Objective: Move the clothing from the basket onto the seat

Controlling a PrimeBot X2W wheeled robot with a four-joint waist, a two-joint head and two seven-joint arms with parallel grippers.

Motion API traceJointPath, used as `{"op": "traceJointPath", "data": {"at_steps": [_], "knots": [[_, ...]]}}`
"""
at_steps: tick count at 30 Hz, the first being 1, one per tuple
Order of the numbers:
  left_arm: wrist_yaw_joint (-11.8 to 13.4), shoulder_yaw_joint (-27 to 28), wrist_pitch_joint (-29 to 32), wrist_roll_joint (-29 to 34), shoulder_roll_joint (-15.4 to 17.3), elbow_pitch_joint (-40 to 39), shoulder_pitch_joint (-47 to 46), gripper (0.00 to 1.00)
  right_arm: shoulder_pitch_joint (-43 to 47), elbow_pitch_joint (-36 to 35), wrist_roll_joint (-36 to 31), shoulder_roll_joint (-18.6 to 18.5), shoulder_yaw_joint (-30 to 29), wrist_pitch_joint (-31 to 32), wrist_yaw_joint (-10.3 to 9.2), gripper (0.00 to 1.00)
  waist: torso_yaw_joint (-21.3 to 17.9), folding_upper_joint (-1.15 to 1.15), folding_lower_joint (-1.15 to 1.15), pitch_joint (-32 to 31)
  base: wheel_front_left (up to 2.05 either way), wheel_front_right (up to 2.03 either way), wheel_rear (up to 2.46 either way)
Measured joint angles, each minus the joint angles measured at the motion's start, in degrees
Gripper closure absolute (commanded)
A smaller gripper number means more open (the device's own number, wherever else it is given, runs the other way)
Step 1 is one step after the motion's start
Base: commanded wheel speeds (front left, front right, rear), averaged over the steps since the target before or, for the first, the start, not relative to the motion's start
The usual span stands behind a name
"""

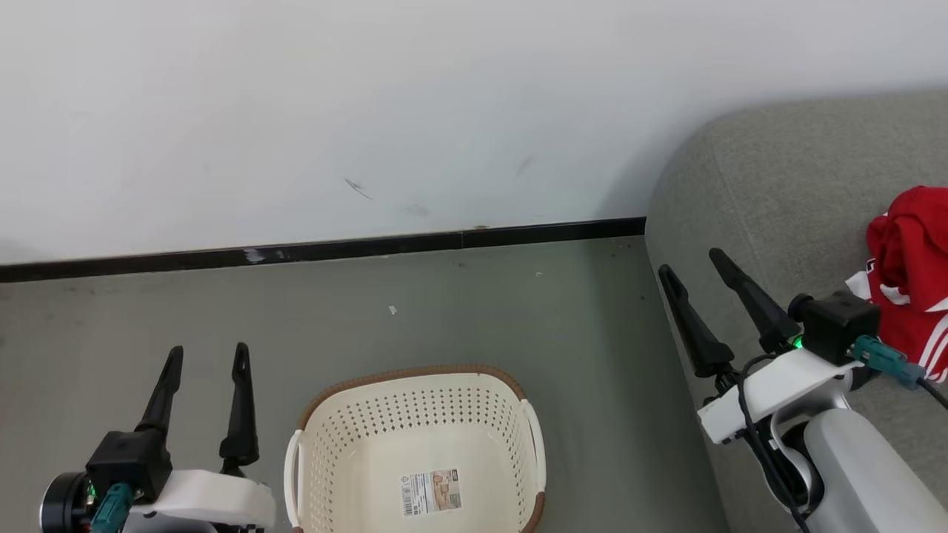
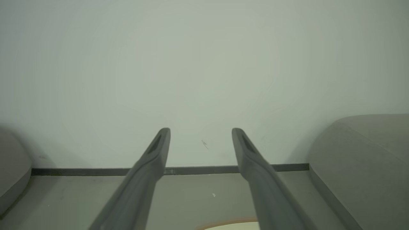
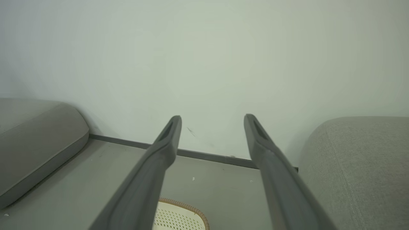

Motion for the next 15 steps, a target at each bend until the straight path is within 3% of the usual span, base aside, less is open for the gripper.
{"op": "traceJointPath", "data": {"at_steps": [15], "knots": [[1.59,1.93,-0.29,-0.59,0.11,0.70,5.52,0.00,8.27,-0.37,-5.06,3.85,-5.77,-0.02,0.00,0.00,2.78,0.00,0.00,-3.52,0.00,0.00,0.00]]}}
